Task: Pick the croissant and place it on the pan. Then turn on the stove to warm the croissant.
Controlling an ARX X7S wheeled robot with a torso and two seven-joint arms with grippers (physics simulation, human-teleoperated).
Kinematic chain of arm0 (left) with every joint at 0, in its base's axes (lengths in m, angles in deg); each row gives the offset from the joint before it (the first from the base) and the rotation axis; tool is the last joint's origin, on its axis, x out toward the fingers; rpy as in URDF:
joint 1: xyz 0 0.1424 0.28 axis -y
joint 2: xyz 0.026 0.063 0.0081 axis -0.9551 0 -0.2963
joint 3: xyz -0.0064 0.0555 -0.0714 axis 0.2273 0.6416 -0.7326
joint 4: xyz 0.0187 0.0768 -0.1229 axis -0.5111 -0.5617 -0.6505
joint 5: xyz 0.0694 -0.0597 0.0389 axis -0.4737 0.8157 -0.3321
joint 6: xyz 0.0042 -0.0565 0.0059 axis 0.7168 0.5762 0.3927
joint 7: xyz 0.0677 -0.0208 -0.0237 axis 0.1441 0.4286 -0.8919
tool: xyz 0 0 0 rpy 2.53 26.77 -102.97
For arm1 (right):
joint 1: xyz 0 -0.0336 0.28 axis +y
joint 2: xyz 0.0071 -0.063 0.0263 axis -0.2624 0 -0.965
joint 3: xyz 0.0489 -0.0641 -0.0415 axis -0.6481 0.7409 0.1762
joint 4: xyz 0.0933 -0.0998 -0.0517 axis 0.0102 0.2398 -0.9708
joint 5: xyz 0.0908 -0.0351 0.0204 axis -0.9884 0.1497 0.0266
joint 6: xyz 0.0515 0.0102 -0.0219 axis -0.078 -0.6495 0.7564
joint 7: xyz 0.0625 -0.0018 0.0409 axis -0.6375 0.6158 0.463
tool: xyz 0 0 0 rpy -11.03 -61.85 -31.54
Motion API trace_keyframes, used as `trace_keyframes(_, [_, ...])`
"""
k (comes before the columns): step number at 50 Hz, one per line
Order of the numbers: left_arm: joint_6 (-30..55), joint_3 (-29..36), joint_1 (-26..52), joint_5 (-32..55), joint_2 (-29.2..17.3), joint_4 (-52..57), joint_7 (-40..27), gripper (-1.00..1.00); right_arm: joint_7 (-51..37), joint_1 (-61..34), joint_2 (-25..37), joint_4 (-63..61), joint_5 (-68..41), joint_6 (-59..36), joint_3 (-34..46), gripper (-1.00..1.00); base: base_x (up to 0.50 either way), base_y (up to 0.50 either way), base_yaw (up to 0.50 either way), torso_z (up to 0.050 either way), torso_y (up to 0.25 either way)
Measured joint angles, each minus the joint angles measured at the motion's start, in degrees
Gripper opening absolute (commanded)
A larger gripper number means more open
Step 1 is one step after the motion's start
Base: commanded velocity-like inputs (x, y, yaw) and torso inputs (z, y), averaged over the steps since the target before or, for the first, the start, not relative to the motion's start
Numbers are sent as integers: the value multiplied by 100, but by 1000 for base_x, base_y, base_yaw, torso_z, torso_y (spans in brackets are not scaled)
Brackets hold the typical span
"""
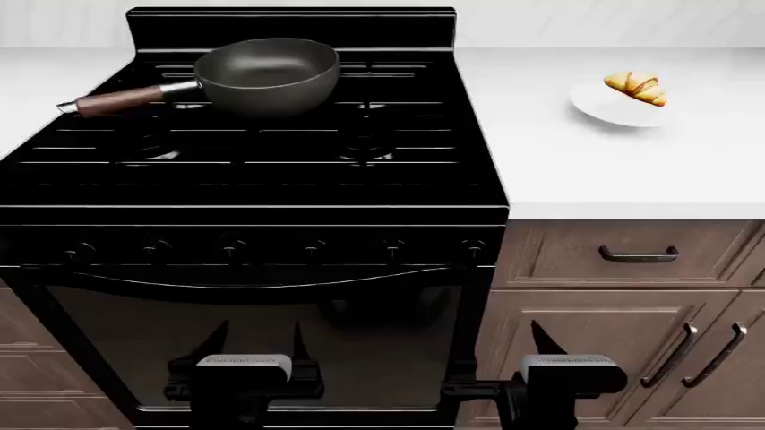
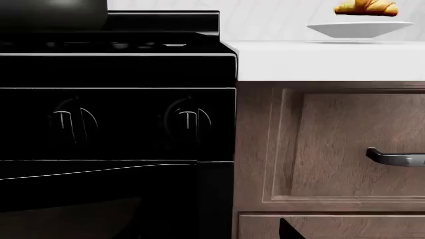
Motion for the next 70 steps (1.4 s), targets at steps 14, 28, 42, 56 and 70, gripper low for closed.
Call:
trace_keyframes(14, [-57,202,-17,148,-179,-26,-177,100,-162,9,143,13,-214,42,200,100,0,-145,0,0,0])
trace_keyframes(28, [-42,413,-20,273,-329,-61,-330,100,-361,-14,306,59,-389,96,338,100,0,-500,0,0,0])
trace_keyframes(42, [-144,517,32,306,-429,-181,-543,100,-503,-23,415,70,-556,119,428,100,0,-500,0,0,0])
trace_keyframes(56, [-193,640,84,333,-504,-254,-699,100,-603,-34,525,88,-594,140,568,100,0,-321,0,0,0])
trace_keyframes(70, [-317,752,92,346,-610,-242,-812,100,-744,-44,618,89,-483,124,768,100,0,0,0,43,66])
